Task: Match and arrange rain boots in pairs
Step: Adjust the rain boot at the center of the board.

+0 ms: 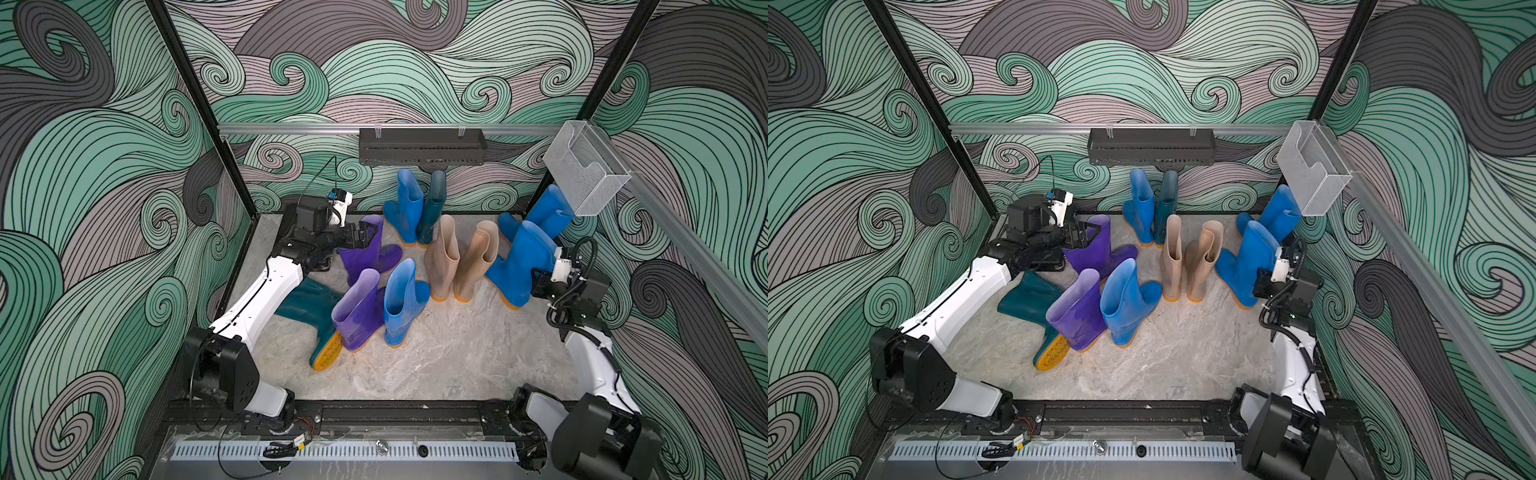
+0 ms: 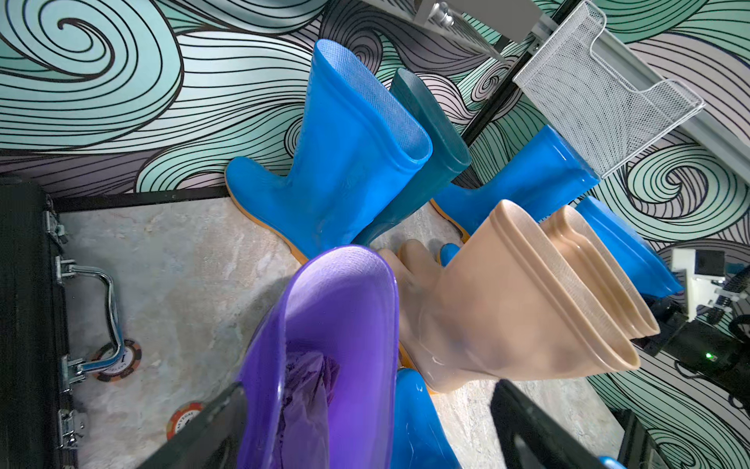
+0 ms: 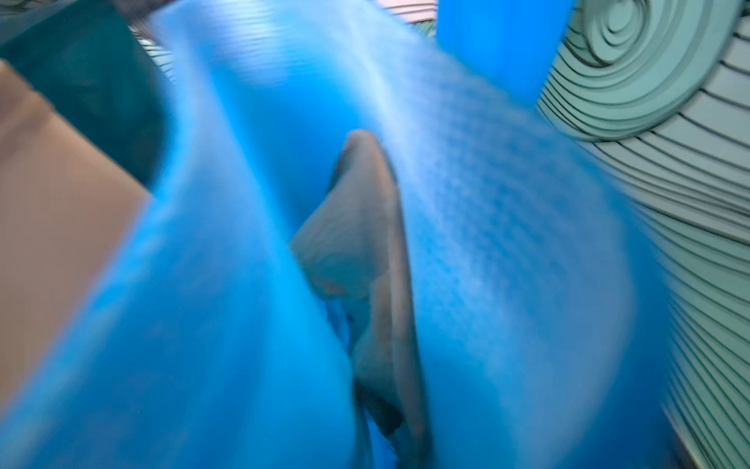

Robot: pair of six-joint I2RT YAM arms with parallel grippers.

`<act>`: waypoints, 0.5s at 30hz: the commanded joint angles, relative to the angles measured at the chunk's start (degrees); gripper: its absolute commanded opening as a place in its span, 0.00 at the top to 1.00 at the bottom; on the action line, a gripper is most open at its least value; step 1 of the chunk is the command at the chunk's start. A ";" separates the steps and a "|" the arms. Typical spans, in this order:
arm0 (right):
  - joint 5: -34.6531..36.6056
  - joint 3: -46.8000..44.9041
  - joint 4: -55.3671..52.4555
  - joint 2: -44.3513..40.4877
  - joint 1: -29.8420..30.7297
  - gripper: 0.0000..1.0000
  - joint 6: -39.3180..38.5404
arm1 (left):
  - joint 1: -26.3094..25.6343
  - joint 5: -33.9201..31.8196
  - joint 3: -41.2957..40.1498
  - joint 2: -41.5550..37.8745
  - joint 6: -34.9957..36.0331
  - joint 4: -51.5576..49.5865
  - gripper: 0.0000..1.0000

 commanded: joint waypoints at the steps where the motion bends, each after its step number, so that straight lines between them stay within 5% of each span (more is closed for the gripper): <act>1: -3.58 0.93 3.49 -2.14 2.66 1.00 6.33 | -0.93 1.46 3.59 1.00 -0.97 -0.27 0.05; 5: 6.13 -2.42 5.26 -6.23 9.02 1.00 15.62 | -1.50 0.56 4.73 1.15 -1.09 -1.14 0.05; 8: 16.78 -4.03 6.22 -7.85 17.86 1.00 12.19 | -1.53 0.45 5.03 1.11 -1.53 -1.44 0.05; 15: 27.18 -7.95 16.03 -3.73 24.78 1.00 17.72 | -1.96 -0.57 8.09 2.08 -2.03 -4.33 0.05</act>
